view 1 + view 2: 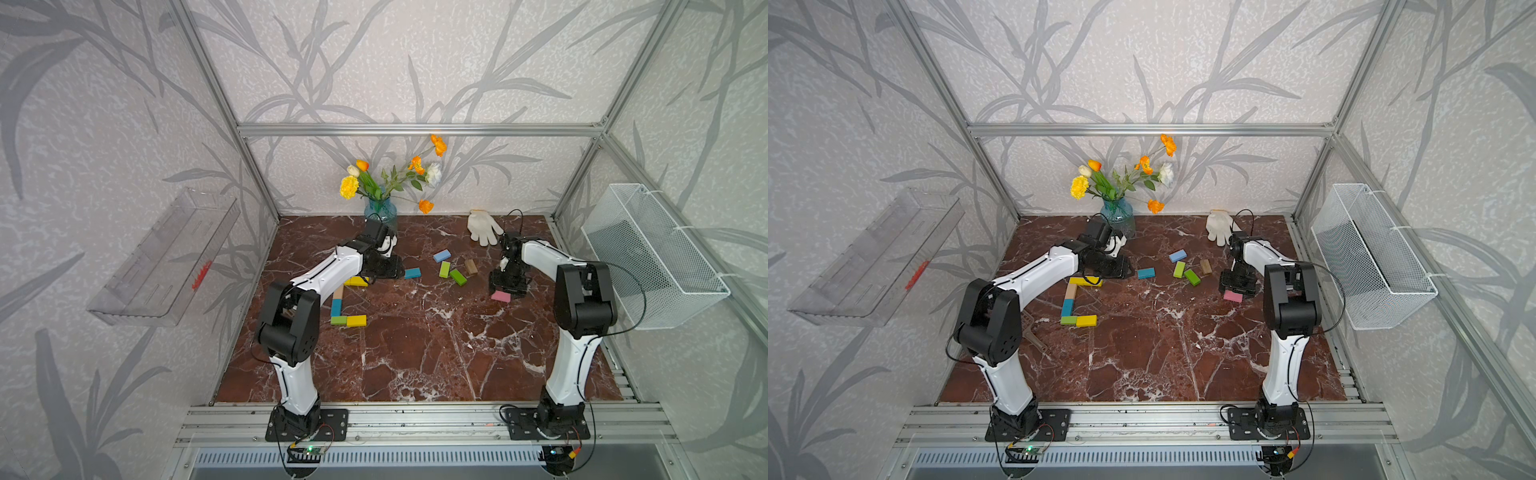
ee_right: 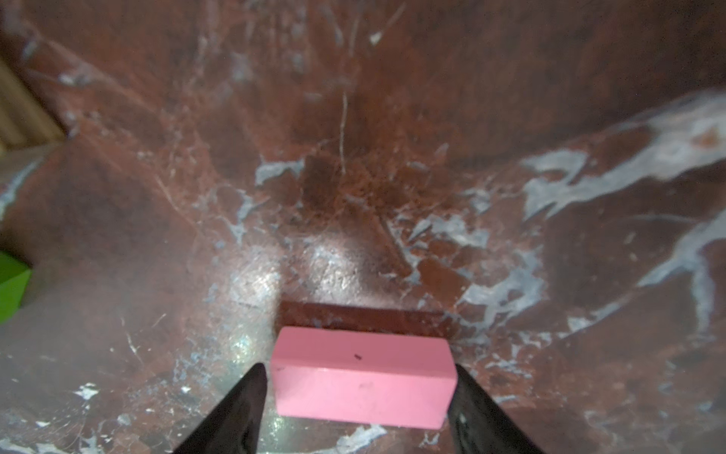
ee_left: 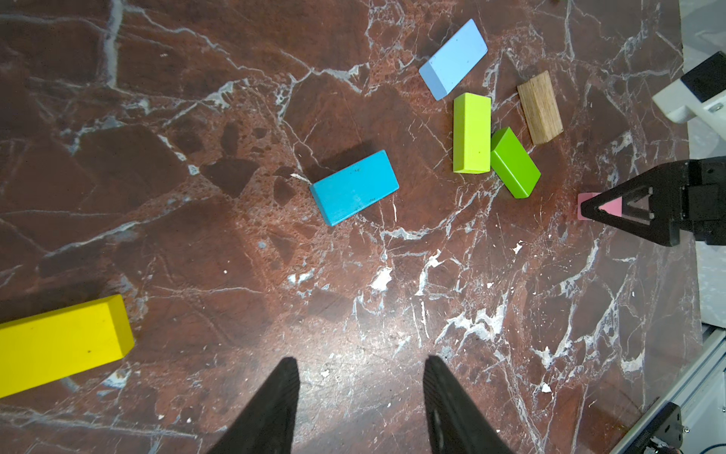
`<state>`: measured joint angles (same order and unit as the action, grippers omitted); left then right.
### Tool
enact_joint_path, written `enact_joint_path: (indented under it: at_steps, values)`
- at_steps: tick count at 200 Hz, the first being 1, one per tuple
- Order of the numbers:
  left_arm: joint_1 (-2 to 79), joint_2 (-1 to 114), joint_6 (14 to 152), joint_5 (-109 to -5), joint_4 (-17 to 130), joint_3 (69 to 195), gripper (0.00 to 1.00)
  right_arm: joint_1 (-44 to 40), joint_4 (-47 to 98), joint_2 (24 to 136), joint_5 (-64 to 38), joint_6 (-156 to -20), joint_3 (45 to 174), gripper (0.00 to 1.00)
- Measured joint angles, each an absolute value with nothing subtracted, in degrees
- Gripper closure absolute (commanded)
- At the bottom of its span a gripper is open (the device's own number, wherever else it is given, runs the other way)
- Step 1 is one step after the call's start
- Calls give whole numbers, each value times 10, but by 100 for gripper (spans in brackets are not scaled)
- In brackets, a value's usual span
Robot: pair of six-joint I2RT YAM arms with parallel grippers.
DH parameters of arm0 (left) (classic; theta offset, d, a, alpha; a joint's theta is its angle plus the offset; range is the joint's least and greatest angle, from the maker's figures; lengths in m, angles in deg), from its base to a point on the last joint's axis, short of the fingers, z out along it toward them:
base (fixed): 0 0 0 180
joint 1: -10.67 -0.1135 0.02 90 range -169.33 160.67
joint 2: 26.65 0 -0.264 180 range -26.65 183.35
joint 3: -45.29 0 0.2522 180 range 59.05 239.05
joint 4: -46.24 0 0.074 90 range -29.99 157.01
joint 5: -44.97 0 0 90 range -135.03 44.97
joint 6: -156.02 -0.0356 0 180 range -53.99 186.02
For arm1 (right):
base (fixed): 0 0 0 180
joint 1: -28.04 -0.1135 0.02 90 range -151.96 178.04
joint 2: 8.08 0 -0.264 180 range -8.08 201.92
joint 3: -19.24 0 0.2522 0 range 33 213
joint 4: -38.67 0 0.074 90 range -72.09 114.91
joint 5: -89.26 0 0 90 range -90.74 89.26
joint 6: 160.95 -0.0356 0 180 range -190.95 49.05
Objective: Assemble the letter c with building blocks
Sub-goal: Pick up the building block from the center of the board.
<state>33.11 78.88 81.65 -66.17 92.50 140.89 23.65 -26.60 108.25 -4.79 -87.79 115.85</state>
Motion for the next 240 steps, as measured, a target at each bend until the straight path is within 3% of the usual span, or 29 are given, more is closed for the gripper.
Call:
enact_joint_path:
  at_steps: [88,122,187,240]
  values:
    - [325,795,815,-662,952,1452,48,216,-261,1080,-68,-796,1159,51]
    - [323,795,813,-662,960,1452,48,152,-256,1077,-87,-719,1162,56]
    - [316,799,816,-683,976,1463,48,-18,-255,1076,-94,-548,1226,55]
    - [310,799,829,-690,981,1463,48,-65,-275,1082,-112,-403,1271,55]
